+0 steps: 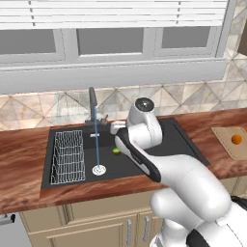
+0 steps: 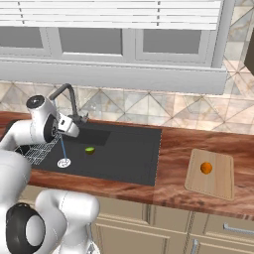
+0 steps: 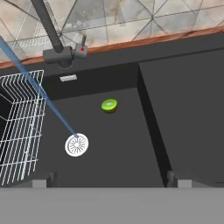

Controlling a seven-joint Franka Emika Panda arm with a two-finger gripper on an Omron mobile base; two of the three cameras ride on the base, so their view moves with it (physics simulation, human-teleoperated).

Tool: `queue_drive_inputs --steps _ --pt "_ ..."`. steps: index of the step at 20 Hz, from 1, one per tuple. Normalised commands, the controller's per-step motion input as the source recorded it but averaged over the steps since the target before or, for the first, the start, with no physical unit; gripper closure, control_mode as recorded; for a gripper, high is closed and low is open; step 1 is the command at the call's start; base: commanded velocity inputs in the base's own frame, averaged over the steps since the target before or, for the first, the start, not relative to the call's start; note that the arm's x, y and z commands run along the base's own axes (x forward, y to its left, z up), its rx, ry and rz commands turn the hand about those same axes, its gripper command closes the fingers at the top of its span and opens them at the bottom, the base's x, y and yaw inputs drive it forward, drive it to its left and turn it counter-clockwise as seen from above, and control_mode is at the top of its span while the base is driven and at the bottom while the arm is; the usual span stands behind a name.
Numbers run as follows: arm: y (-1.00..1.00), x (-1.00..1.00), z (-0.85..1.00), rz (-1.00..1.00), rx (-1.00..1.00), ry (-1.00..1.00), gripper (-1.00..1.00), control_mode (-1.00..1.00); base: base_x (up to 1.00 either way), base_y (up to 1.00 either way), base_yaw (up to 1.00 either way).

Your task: Pick the kiwi, tangerine from the sink and place them on the cutting board to airdry. Then turn off the sink faucet.

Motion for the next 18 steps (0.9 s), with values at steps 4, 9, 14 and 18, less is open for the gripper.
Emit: queue_drive_inputs --steps 4,9,14,18 --pt "0.0 0.18 -0.15 0.01 0.05 0.02 -1.0 -1.0 0.0 0.0 0.0" --pt "0.0 0.08 -0.17 0.04 0.03 0.01 -1.0 -1.0 0.0 0.0 0.0" --pt "0.0 0.06 -0.24 0.03 0.0 0.0 -1.0 -1.0 0.0 0.0 0.0" --pt "0.0 0.06 -0.18 0.02 0.0 0.0 -1.0 -1.0 0.0 0.0 0.0"
